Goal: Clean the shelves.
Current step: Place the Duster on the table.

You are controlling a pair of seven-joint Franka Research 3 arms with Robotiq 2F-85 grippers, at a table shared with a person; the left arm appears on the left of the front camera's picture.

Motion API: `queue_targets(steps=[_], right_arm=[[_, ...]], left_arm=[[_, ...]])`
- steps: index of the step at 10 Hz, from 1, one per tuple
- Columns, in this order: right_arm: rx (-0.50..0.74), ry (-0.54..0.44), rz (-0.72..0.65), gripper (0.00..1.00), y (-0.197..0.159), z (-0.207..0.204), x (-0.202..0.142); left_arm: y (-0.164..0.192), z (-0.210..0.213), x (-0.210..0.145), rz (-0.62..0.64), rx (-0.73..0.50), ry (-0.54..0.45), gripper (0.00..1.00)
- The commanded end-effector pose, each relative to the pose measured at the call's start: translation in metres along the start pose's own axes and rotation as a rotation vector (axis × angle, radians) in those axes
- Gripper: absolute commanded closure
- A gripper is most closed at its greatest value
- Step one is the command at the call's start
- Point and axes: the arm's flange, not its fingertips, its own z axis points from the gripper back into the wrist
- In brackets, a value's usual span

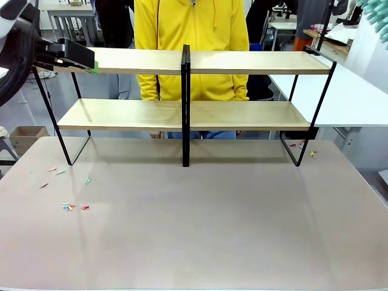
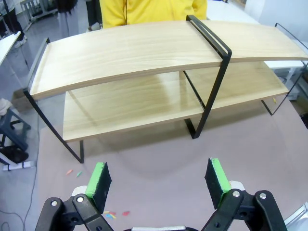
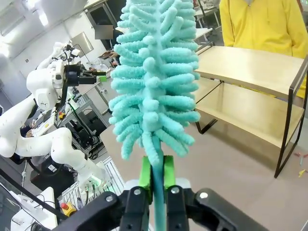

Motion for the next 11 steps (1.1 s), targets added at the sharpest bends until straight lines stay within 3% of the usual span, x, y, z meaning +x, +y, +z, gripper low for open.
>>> queue_targets(steps=[1,2,3,5,6,8,9,10,11], right_arm=[[0.129,0.234,0.054,0.88,-0.004,-0.032,-0.003],[0.349,0.503,0.095,0.88,-0.01,-0.067,-0.021],[0.3,0.708,0.051,0.88,-0.029,-0.094,-0.046],[0.33,0.871,-0.051,0.88,-0.064,-0.132,-0.081],[0.387,0.949,-0.057,0.88,-0.077,-0.153,-0.096],[0.472,1.057,-0.026,0.88,-0.112,-0.201,-0.112],[0.527,1.078,-0.031,0.88,-0.133,-0.22,-0.115],[0.55,1.084,-0.025,0.88,-0.15,-0.237,-0.113],[0.554,1.112,-0.033,0.88,-0.166,-0.252,-0.112]], left_arm=[[0.013,-0.001,-0.015,-0.012,-0.134,0.12,0.0],[0.033,-0.005,-0.036,0.028,-0.292,0.251,0.0],[0.06,-0.018,-0.068,0.11,-0.491,0.433,0.0],[0.101,-0.062,-0.137,0.336,-0.711,0.647,0.0],[0.111,-0.083,-0.171,0.454,-0.952,0.55,0.0],[0.116,-0.126,-0.237,0.617,-1.132,0.433,0.0],[0.119,-0.14,-0.257,0.714,-1.118,0.406,0.0],[0.122,-0.15,-0.266,0.762,-1.015,0.455,0.0],[0.127,-0.151,-0.267,0.776,-1.004,0.45,0.0]])
